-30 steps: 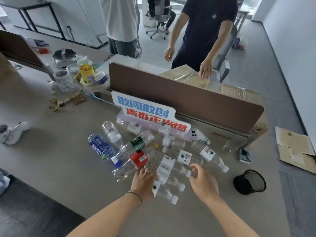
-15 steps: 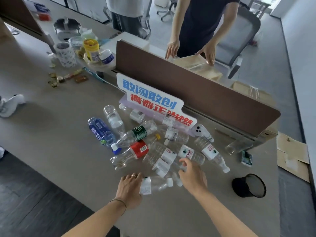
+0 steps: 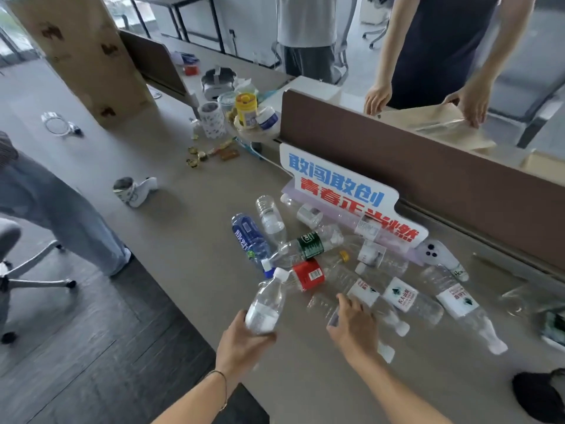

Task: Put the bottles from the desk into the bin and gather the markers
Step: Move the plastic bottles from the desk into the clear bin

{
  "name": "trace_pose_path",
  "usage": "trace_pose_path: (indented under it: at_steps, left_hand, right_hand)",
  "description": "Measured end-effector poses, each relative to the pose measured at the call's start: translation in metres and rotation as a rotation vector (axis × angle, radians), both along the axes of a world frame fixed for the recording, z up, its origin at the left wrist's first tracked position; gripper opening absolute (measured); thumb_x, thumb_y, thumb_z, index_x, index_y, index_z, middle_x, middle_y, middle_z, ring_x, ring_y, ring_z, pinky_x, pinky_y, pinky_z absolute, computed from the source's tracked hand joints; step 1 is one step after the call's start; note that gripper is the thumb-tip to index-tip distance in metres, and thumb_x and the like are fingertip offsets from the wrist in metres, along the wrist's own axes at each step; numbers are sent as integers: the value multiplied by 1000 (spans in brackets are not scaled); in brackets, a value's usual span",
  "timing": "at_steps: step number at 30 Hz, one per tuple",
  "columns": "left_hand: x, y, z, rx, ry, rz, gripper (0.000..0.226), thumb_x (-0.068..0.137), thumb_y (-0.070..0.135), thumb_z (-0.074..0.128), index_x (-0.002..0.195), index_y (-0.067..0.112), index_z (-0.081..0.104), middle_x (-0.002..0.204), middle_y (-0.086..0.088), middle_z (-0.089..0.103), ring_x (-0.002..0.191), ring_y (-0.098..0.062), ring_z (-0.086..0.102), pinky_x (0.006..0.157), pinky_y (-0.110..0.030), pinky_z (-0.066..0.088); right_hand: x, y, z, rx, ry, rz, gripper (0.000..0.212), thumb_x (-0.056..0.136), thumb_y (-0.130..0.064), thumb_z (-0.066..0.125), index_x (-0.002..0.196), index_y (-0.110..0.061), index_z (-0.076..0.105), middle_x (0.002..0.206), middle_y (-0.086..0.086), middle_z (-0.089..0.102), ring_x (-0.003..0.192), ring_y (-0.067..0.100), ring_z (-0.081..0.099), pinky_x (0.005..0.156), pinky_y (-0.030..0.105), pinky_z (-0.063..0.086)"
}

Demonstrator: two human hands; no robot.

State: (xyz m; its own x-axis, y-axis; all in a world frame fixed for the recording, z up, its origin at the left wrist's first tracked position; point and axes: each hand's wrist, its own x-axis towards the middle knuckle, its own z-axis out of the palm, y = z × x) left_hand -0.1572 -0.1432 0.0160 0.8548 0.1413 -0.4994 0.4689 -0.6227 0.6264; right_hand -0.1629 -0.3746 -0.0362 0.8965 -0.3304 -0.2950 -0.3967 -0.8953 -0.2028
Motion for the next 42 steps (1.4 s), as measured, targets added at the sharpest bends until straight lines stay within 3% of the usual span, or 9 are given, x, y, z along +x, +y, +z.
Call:
trace_pose_path:
  at_steps: [5, 8, 10, 16, 19, 23, 27, 31, 42]
  left_hand:
    - [-1, -4, -2, -69, 17, 69, 39, 63, 33, 86, 95, 28, 64, 84, 7, 75, 76, -12, 72, 71, -34, 59]
    - [1, -14, 0, -95, 21, 59, 39, 66, 29, 87, 96, 25, 63, 85, 4, 74, 76, -14, 71, 63, -28, 55]
    - [5, -28, 3, -117, 25, 37, 37, 69, 24, 87, 96, 22, 62, 86, 2, 73, 75, -15, 70, 58, -24, 51]
    - [15, -105, 9, -183, 48, -226, 40, 67, 25, 87, 97, 26, 62, 85, 4, 74, 76, -14, 70, 65, -31, 54]
    - [2, -158, 11, -222, 56, -405, 37, 67, 25, 87, 93, 24, 60, 84, 2, 73, 75, -16, 69, 67, -34, 54]
    - [-35, -223, 16, -261, 82, -659, 35, 69, 29, 84, 96, 26, 63, 81, 5, 75, 74, -15, 71, 67, -32, 54]
    - [-88, -267, 28, -258, 91, -842, 30, 66, 35, 81, 90, 23, 66, 73, 3, 74, 67, -15, 71, 58, -28, 51]
    - [-144, -298, 35, -256, 105, -923, 27, 67, 34, 79, 84, 16, 68, 67, 2, 71, 60, -14, 68, 50, -24, 42]
    - [-352, -379, 22, -275, 161, -1085, 32, 70, 28, 81, 96, 25, 64, 88, 0, 72, 79, -18, 69, 65, -31, 52]
  right_hand:
    - [-9, 1, -10, -26, -3, 48, 56, 77, -32, 72, 130, -20, 57, 121, 4, 70, 116, 27, 61, 92, 40, 51]
    - [-14, -5, 3, 53, -82, -10, 65, 77, -44, 74, 134, -18, 58, 123, 6, 70, 113, 27, 64, 91, 39, 51]
    - [-19, -14, 20, 146, -156, -67, 74, 83, -49, 71, 145, -19, 46, 130, 8, 62, 114, 27, 64, 91, 36, 52]
    - [-61, -60, 76, 220, -374, -329, 77, 90, -66, 43, 153, -24, 28, 137, 5, 58, 110, 23, 67, 86, 38, 57]
    - [-102, -88, 102, 159, -412, -453, 84, 88, -76, 47, 154, -27, 27, 144, 0, 59, 117, 22, 67, 87, 38, 57]
    - [-167, -119, 132, 76, -414, -687, 89, 75, -70, 67, 149, -34, 33, 133, -2, 62, 113, 23, 66, 88, 39, 55]
    - [-239, -143, 139, 28, -424, -880, 89, 70, -47, 80, 146, -31, 36, 123, 1, 64, 105, 26, 66, 86, 36, 51]
    - [-304, -160, 143, -25, -461, -1014, 83, 75, -36, 76, 147, -30, 36, 125, 1, 64, 104, 24, 66, 79, 32, 46]
    - [-536, -214, 107, 53, -568, -1293, 77, 72, -32, 73, 140, -34, 36, 115, -5, 69, 91, 18, 68, 77, 36, 55]
